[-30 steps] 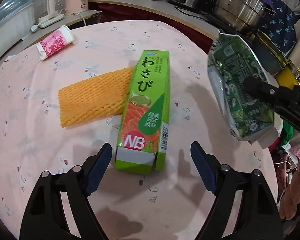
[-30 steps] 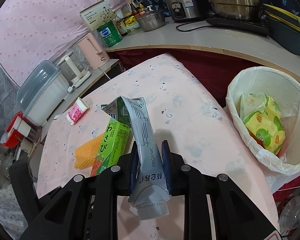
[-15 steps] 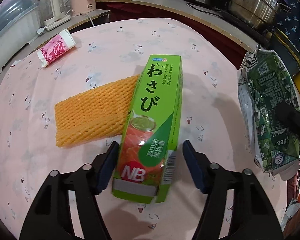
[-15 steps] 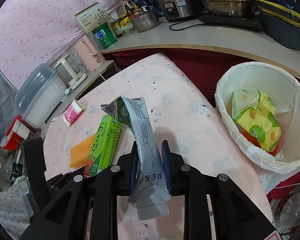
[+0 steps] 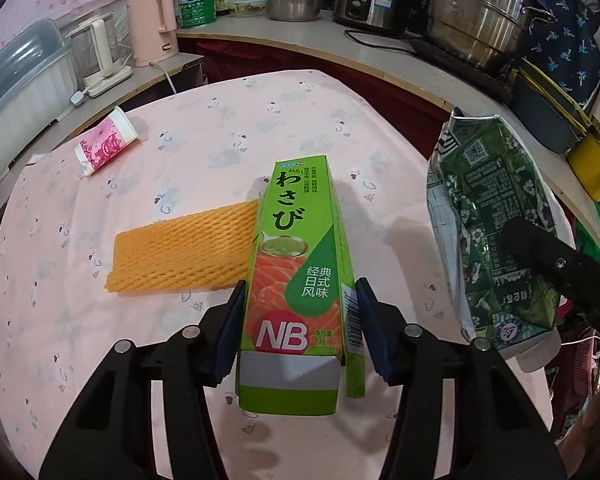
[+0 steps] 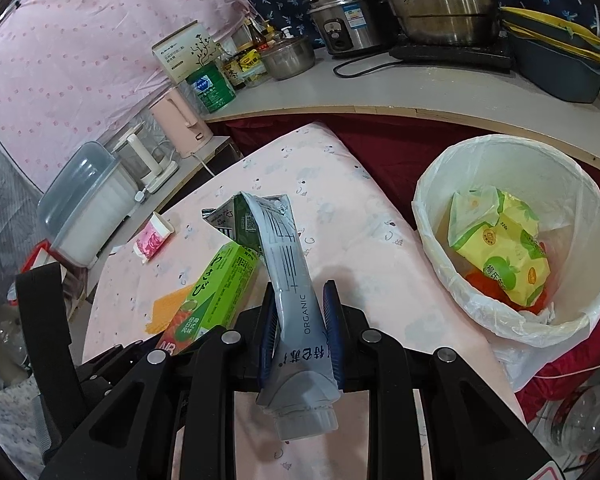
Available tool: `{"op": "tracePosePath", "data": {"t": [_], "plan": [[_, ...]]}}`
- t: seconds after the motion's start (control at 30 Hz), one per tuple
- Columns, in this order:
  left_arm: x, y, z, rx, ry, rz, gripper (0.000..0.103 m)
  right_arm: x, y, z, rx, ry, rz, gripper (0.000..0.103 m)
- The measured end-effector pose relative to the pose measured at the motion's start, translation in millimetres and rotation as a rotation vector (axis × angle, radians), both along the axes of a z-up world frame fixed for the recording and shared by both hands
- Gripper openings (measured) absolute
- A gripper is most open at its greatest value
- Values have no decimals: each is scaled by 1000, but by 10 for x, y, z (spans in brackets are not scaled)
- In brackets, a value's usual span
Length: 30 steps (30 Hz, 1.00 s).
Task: Collect trash
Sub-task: 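Carry the NB box and drink pouch over the white bin with both tools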
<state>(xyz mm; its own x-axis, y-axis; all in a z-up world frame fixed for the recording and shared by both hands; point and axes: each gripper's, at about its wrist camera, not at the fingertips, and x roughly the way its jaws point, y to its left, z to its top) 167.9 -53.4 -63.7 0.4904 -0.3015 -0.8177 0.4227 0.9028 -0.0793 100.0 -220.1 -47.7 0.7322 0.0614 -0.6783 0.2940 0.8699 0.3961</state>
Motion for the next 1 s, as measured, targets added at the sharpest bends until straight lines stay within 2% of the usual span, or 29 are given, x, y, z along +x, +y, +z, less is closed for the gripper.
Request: {"op": "tracePosePath", "data": {"t": [0.2,0.5,1.0], "plan": [[-122,-212,167,-9,-21,-22,51,-158,-167,104,0,-25,-32,22],[-283,-752,340,-10,-55,-117,51,-410,-579,208,2,-53,-115,22],[-517,-1846,301,19,-60,-296,51,-839,-1552,121,11,-58,-317,22]]}}
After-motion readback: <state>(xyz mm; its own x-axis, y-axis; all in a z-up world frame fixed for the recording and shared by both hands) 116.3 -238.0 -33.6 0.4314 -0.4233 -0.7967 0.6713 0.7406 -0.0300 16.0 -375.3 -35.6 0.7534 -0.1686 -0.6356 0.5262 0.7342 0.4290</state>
